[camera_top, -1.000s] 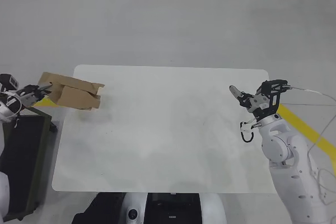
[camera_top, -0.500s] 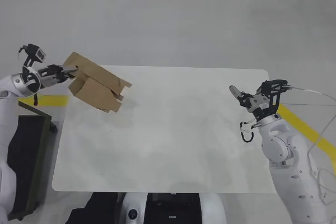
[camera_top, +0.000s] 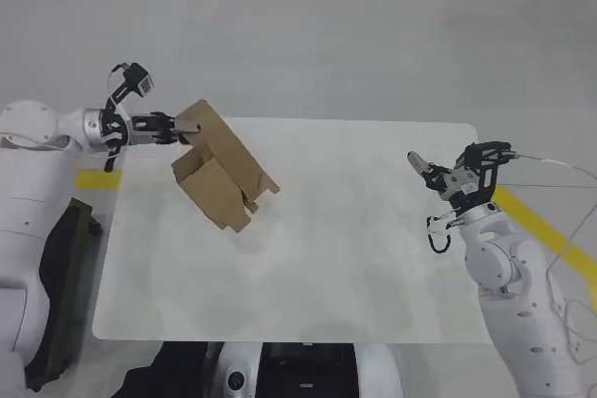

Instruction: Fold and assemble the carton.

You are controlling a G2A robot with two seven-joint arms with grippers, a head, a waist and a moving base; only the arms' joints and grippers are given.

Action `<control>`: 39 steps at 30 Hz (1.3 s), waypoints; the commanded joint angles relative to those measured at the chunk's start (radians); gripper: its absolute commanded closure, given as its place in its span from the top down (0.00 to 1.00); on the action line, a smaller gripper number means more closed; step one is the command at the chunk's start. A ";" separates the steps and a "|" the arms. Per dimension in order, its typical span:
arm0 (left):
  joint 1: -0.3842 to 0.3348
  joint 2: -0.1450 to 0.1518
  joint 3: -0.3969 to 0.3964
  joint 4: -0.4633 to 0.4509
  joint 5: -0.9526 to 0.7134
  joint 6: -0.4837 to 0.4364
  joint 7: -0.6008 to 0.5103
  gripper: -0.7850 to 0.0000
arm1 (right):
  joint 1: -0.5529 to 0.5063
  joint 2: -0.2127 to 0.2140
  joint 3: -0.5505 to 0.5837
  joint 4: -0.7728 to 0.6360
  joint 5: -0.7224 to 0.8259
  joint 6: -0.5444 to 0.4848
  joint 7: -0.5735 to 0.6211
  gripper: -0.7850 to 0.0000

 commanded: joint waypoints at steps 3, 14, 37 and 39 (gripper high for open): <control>-0.020 -0.018 0.079 -0.049 0.020 0.005 -0.005 0.00 | 0.000 0.000 0.000 0.000 0.000 0.000 0.000 1.00; -0.053 -0.056 0.265 -0.128 0.035 -0.005 0.005 0.00 | 0.000 0.000 0.000 0.000 0.000 0.000 0.000 1.00; -0.098 -0.076 0.330 -0.116 0.002 -0.027 0.027 0.00 | 0.000 0.000 0.000 0.000 0.000 0.000 0.000 1.00; -0.098 -0.076 0.330 -0.116 0.002 -0.027 0.027 0.00 | 0.000 0.000 0.000 0.000 0.000 0.000 0.000 1.00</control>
